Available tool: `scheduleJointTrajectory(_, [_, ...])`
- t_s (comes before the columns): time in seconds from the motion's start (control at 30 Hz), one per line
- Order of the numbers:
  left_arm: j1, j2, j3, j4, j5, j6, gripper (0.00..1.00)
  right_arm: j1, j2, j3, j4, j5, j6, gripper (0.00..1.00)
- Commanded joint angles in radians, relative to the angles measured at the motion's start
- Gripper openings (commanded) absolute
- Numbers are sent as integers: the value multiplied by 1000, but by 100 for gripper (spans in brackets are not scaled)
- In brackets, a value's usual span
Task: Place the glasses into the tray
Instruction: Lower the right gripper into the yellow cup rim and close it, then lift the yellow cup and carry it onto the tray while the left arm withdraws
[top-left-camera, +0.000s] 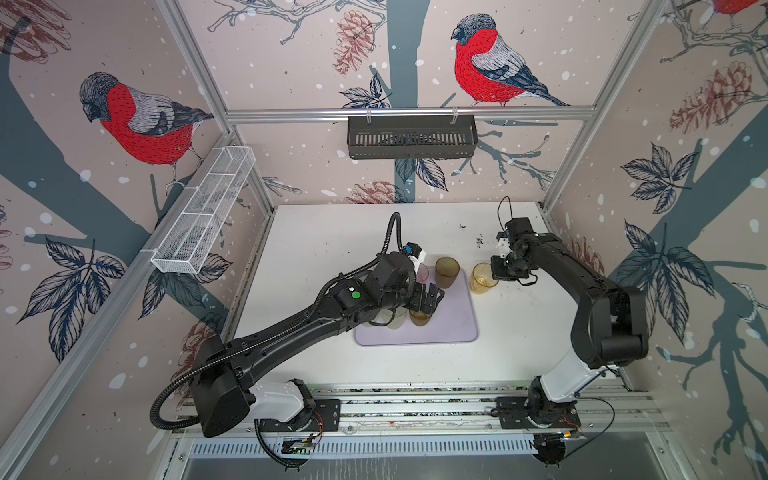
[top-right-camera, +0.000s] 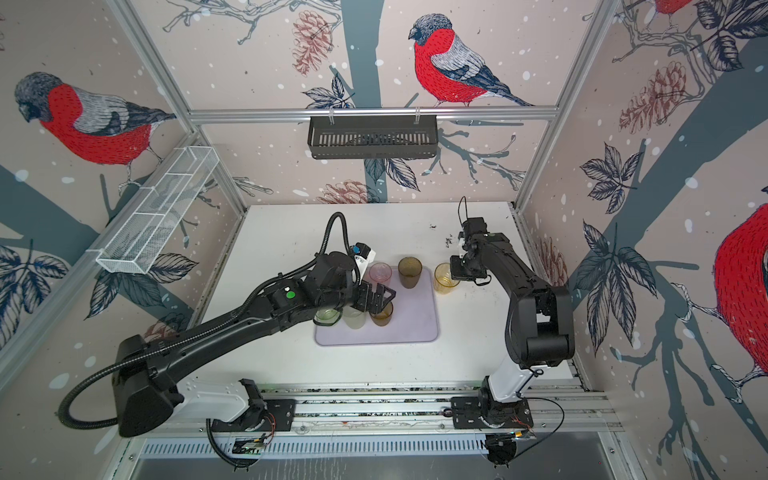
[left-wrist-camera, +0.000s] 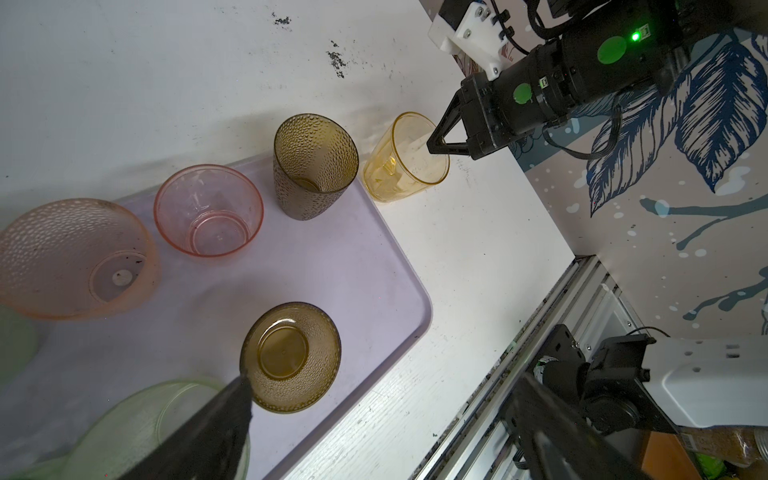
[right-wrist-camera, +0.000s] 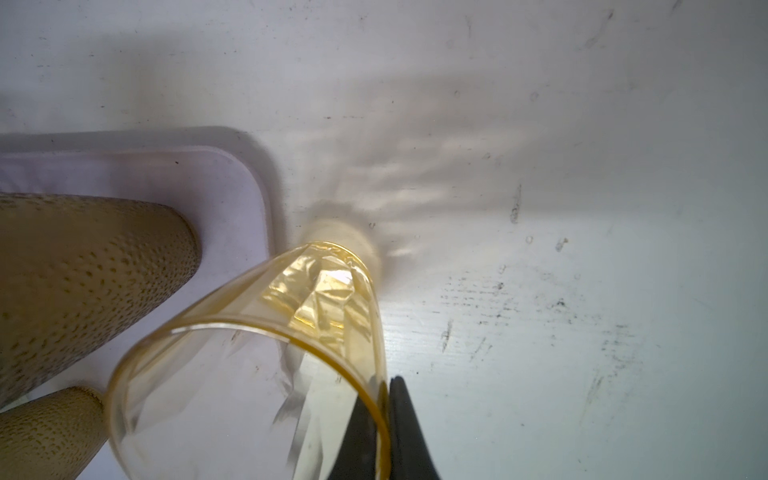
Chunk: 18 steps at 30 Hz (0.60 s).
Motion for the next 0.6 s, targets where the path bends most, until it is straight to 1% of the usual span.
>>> scheduleJointTrajectory(0.0, [0, -1, 2, 43, -2, -1, 98, 3, -7, 14, -19, -35, -14, 3])
scheduleJointTrajectory(0.57, [1, 8, 10, 50, 1, 8, 98, 4, -32, 66, -73, -24, -22, 2])
